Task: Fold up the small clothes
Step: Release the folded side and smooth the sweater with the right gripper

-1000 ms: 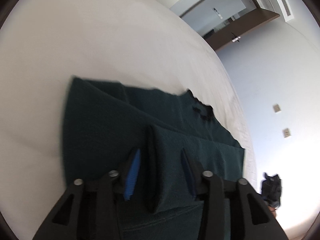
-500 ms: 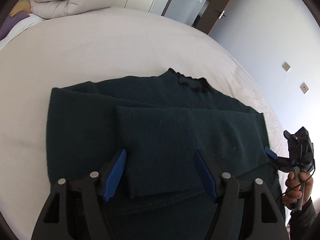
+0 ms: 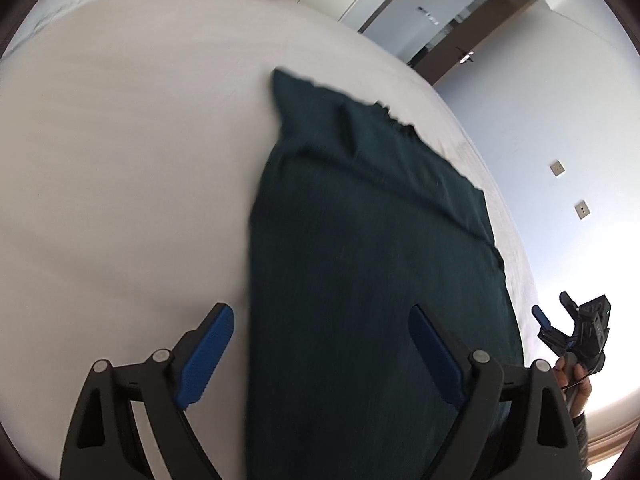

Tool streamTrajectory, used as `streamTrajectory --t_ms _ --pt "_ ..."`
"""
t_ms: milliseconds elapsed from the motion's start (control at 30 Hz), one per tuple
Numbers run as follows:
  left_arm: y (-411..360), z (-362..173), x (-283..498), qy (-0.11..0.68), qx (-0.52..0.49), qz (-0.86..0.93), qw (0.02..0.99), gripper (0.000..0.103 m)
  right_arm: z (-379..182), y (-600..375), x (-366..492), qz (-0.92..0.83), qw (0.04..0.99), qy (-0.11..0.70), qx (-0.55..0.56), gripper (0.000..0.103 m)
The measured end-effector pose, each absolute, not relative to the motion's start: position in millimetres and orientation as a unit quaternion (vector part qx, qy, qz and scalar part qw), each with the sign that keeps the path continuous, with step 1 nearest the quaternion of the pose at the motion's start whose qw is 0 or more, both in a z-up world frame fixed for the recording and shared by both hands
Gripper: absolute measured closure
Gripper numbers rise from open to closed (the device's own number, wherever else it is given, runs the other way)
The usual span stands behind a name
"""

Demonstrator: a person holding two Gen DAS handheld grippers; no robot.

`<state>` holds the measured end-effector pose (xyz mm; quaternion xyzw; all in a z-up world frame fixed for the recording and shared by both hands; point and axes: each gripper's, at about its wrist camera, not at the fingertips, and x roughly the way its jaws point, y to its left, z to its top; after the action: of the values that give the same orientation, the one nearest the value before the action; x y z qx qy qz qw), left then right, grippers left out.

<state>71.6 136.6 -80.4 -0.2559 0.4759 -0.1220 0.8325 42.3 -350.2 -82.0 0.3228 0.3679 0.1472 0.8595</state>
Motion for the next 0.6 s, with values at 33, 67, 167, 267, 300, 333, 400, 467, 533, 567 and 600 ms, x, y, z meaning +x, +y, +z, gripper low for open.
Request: streamTrajectory --t_ms 33,67,167,267,300,333,400,467,533,567,600 --pt "138.3 -85.8 56.5 0.484 -0.262 -0.121 0.826 0.012 -82.6 -347.4 30.2 0.145 0.861 0.37 0.318 0.026" --pt "139.4 -88.6 44.1 0.485 -0.265 -0.122 0.825 0.013 -83.1 -345.6 15.2 0.139 0.863 0.37 0.316 0.026" --pt "139.9 -92.4 12.9 0.479 -0.277 -0.122 0.824 0.013 -86.7 -349.1 -15.9 0.128 0.862 0.369 0.322 0.026" --pt "144.3 -95.4 -5.1 0.48 -0.284 -0.122 0.821 0.014 -91.2 -354.4 -42.7 0.12 0.857 0.377 0.33 0.026" --pt "144.6 -95.3 -9.1 0.482 -0.281 -0.123 0.821 0.015 -92.8 -353.1 -47.1 0.116 0.857 0.382 0.327 0.026" --pt "143.5 -95.0 -12.2 0.484 -0.275 -0.124 0.821 0.016 -94.5 -353.4 -54.2 0.112 0.856 0.389 0.32 0.026" --pt "140.1 -95.9 -14.6 0.492 -0.267 -0.128 0.818 0.018 -99.6 -352.4 -62.6 0.099 0.857 0.404 0.305 0.026" --pt "137.4 -98.4 -18.7 0.499 -0.265 -0.136 0.814 0.02 -106.0 -357.5 -76.5 0.093 0.852 0.41 0.31 0.026" --pt "135.3 -100.2 -22.2 0.503 -0.265 -0.142 0.81 0.022 -110.1 -362.4 -81.4 0.091 0.848 0.411 0.323 0.026" --pt "135.7 -101.2 -24.4 0.505 -0.269 -0.147 0.807 0.024 -112.3 -365.2 -86.0 0.089 0.845 0.412 0.33 0.026" --pt "135.6 -102.8 -25.3 0.507 -0.276 -0.153 0.802 0.025 -113.7 -367.1 -88.8 0.09 0.843 0.411 0.334 0.026"
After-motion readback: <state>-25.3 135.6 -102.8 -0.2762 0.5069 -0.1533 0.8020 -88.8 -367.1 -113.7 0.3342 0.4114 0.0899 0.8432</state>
